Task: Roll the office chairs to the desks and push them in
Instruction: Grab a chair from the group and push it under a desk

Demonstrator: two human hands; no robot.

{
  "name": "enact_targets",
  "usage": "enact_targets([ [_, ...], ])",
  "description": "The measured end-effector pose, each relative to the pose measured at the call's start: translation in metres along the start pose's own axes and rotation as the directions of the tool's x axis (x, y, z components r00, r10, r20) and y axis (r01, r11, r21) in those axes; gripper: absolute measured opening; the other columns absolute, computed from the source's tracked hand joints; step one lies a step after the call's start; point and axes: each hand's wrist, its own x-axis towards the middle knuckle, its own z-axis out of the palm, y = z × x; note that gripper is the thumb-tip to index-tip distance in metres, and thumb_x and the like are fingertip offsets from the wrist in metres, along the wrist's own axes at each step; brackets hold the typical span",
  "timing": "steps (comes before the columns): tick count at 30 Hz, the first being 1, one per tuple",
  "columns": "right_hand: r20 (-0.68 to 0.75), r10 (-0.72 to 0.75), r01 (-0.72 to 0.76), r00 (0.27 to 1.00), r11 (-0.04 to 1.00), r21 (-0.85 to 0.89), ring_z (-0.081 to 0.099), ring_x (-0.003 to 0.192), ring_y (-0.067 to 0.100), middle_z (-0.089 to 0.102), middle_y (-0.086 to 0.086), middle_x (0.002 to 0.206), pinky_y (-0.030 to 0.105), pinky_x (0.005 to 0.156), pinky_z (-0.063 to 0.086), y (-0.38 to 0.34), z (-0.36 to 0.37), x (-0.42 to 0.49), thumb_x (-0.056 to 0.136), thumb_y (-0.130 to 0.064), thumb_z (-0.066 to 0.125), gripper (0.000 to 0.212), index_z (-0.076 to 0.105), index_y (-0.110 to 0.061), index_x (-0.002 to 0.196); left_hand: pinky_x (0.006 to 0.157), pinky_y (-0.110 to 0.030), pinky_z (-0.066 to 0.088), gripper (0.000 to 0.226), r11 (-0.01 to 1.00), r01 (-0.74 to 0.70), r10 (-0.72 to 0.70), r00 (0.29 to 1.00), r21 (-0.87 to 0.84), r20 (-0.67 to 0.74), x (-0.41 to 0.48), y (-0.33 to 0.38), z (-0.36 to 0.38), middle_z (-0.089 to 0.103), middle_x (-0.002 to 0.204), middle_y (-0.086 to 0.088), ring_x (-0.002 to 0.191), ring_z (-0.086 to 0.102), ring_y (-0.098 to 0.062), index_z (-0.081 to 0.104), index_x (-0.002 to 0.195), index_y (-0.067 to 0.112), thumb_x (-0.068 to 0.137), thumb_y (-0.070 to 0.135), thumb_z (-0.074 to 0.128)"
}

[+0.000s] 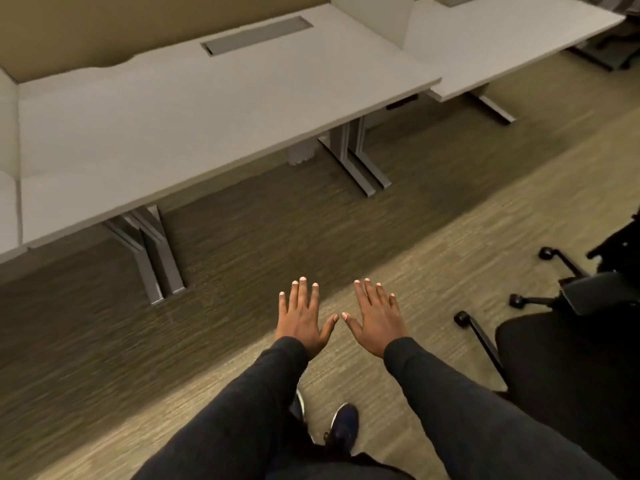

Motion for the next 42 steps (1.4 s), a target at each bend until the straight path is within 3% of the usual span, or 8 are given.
enact_targets([
  [9, -0.044, 0.058, -0.056, 0.997, 0.998, 0.036, 0.002, 0.153, 0.031, 0.005, 0.009, 0.167, 0.054, 0.123, 0.008, -0.033, 0.046, -0.114, 0.096, -0.064, 0.027, 0.080, -0.001, -0.022, 0.159, 0.121, -0.051, -0.007, 0.092, 0.997, -0.074, 0.074, 0.997, 0.001, 0.030, -0.112, -0.009, 0.038, -0.009, 0.166, -0.013, 0.152, -0.011, -0.028, 0.000, 0.158, 0.016, 0.089, 0.076, 0.003],
  [23, -0.009, 0.164, -0.163, 0.986, 0.984, 0.068, 0.000, 0.154, 0.030, 0.003, 0.008, 0.168, 0.055, 0.122, 0.007, -0.115, 0.147, -0.364, 0.097, -0.063, 0.029, 0.080, -0.001, -0.023, 0.159, 0.120, -0.051, -0.009, 0.096, 0.985, -0.164, 0.159, 0.981, 0.043, 0.115, -0.355, -0.041, 0.110, -0.011, 0.165, -0.014, 0.152, -0.014, -0.030, -0.003, 0.158, 0.016, 0.084, 0.077, -0.004],
  [35, -0.062, 0.121, -0.118, 0.991, 0.991, 0.055, 0.002, 0.154, 0.030, 0.004, 0.008, 0.168, 0.053, 0.123, 0.007, -0.090, 0.153, -0.468, 0.099, -0.061, 0.033, 0.078, 0.002, -0.022, 0.159, 0.121, -0.053, -0.008, 0.096, 0.985, -0.168, 0.165, 0.984, 0.036, 0.061, -0.448, 0.014, 0.133, -0.009, 0.165, -0.015, 0.152, -0.013, -0.030, -0.003, 0.158, 0.016, 0.084, 0.078, -0.006],
  [42, -0.102, 0.064, -0.056, 0.993, 0.995, 0.083, -0.001, 0.154, 0.029, 0.002, 0.008, 0.168, 0.055, 0.123, 0.006, -0.028, 0.164, -0.549, 0.098, -0.061, 0.033, 0.079, -0.001, -0.023, 0.159, 0.121, -0.052, -0.007, 0.100, 0.988, -0.138, 0.137, 0.990, 0.063, 0.023, -0.509, 0.091, 0.162, -0.007, 0.166, -0.015, 0.152, -0.011, -0.030, -0.002, 0.158, 0.016, 0.081, 0.079, -0.010],
])
